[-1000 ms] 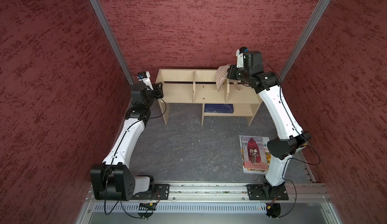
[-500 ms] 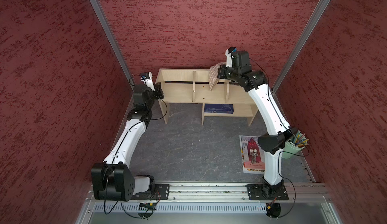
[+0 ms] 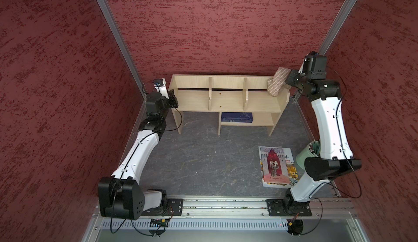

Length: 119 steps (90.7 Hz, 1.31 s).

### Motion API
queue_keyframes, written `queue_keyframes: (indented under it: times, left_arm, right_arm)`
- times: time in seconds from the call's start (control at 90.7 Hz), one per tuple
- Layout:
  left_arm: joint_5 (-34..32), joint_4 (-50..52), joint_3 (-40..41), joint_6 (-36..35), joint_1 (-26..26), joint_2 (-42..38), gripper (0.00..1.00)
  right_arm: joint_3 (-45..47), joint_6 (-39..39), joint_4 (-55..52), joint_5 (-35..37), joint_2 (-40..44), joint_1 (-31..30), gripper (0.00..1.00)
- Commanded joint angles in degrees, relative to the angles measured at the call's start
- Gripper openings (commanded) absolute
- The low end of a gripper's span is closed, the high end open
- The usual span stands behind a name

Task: Wipe the bookshelf clean with a cloth
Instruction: Wipe the dust from the shelf.

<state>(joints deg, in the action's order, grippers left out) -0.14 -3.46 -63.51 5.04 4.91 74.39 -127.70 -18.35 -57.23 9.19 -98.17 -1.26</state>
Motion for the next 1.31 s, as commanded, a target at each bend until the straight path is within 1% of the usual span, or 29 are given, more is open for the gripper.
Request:
queue_keyframes:
  times: [0.0,0.143,0.287,0.507,0.694,0.804,0.992,1.069,1.146,1.245,1.3]
  left_arm:
    - [6.49,1.0,1.01,4.36,2.13,-1.08,0.0]
    - [6.97,0.92,1.09,4.23,2.29,-1.31,0.0]
    - [7.26,1.09,1.02,4.37,2.99,-1.11,0.0]
    - [6.77,1.51,0.74,4.45,3.38,-0.77,0.0]
    - [6.41,2.73,-0.02,4.45,3.35,-0.03,0.0]
    - [6.38,3.44,-0.46,4.54,3.36,0.44,0.0]
    - [6.34,3.74,-0.75,4.63,3.34,0.75,0.0]
    - [6.31,3.82,-0.78,4.61,3.24,0.68,0.0]
    - [6.41,3.86,-0.79,4.62,3.3,0.65,0.0]
    - [6.32,3.74,-0.67,4.68,3.29,0.67,0.0]
    - [6.21,3.75,-0.67,4.55,3.19,0.67,0.0]
  right_arm:
    - [-0.37,0.58,-2.83,-3.03,-1.67,-0.02,0.0]
    - [0.55,-2.05,0.28,-11.06,-2.0,-0.42,0.0]
    - [-0.82,-3.07,2.87,-15.34,-2.93,-3.17,0.0]
    - [-5.35,-3.43,3.19,-17.38,-6.68,-10.37,0.0]
    - [-7.81,-1.95,3.54,-18.79,-7.89,-14.68,0.0]
    - [-7.18,-0.56,2.9,-20.36,-6.89,-16.52,0.0]
    - [-1.61,3.22,4.32,-22.8,-2.95,-19.09,0.0]
    - [-1.35,3.45,4.17,-22.64,-2.75,-19.13,0.0]
    - [-3.48,3.59,3.81,-20.19,-3.77,-19.06,0.0]
    - [-12.14,3.51,0.7,-16.16,-8.4,-19.09,0.0]
    - [-18.38,3.34,-2.13,-11.84,-12.07,-19.07,0.0]
